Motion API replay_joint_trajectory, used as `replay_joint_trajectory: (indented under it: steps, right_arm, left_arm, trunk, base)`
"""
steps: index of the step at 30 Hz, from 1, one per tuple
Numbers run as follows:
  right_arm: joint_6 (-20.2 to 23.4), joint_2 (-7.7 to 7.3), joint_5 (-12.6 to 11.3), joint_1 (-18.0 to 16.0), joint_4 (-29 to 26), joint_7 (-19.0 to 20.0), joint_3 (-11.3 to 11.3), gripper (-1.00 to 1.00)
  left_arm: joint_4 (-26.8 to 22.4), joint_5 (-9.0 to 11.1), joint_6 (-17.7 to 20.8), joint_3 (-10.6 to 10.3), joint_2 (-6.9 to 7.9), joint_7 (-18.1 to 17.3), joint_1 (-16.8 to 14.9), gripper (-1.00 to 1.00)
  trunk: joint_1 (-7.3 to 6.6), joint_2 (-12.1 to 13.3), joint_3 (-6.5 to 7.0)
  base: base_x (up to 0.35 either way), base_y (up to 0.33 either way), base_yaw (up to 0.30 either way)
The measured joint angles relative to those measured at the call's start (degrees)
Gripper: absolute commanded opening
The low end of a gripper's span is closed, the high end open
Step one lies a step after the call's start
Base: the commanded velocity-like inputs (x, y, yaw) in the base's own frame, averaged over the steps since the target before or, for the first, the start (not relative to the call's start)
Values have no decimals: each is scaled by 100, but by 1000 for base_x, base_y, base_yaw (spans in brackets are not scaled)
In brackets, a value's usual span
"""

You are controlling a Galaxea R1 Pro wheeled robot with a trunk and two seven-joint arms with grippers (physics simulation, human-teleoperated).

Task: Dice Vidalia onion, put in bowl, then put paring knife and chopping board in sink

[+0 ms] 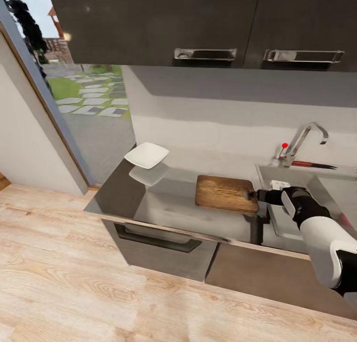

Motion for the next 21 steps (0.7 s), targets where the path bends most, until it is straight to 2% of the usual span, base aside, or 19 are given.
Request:
replay_joint_trajectory:
  steps: [11, 16, 21]
  right_arm:
    - [-7, 134, 10, 0, -251, 31, 7, 100]
    - [10, 128, 22, 0, -592, 438, -4, 100]
    - [24, 118, 39, 1, -682, 630, -2, 100]
  left_arm:
    - [0, 3, 0, 0, 0, 1, 0, 100]
    - [0, 7, 0, 0, 0, 1, 0, 100]
    - [0, 8, 0, 0, -4, 0, 0, 100]
  trunk:
    - [0, 0, 0]
    - [0, 0, 0]
    - [0, 0, 0]
  base:
    - [-1, -7, 0]
    - [0, 0, 0]
    - [-24, 0, 0]
